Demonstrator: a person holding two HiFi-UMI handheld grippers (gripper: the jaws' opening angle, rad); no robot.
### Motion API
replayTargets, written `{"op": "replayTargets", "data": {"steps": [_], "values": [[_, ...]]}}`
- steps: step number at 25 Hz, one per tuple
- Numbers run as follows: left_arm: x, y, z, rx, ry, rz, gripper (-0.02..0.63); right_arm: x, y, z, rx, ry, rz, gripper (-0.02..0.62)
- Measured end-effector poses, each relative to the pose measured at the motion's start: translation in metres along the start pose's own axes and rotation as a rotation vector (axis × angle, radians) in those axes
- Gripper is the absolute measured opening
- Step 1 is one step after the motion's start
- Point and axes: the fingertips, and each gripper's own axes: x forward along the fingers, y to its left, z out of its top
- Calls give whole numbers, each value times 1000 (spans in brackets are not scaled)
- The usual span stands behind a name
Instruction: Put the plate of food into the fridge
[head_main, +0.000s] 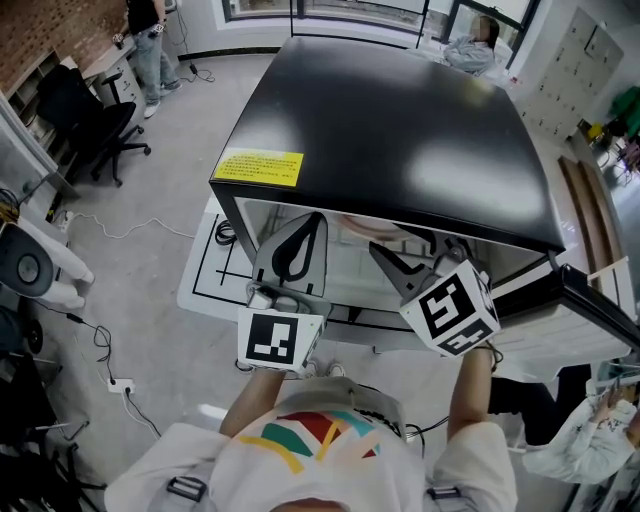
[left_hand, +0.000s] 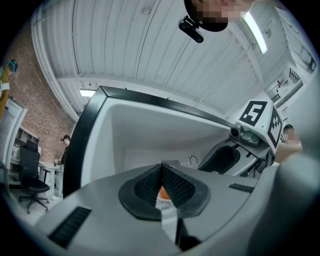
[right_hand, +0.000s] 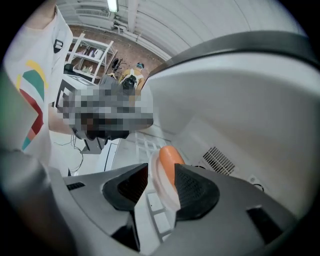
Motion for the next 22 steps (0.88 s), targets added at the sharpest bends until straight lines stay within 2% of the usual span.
{"op": "replayTargets", "data": {"steps": [5,12,13,16,18,22], "values": [[-1,-1,3,14,-3,-1,6,-15,-9,2,67,-75,-119,164],[-2,-5,4,27,3,-7,6,-37,-19,20,155,-292,-250,164],[-2,-6,4,29,5,-8,6,-40,-19,22,161,-305,-273,155],[-2,-7,2,31,12,-10,6,-46,-21,23,175,-327,-359,48],[-1,-8,2,31,10,-13,6,-49,-21,24,222,-365,-406,2],[-1,-10,2,36,14,-20,6,-62,-19,30,353,-467,-470,2]]}}
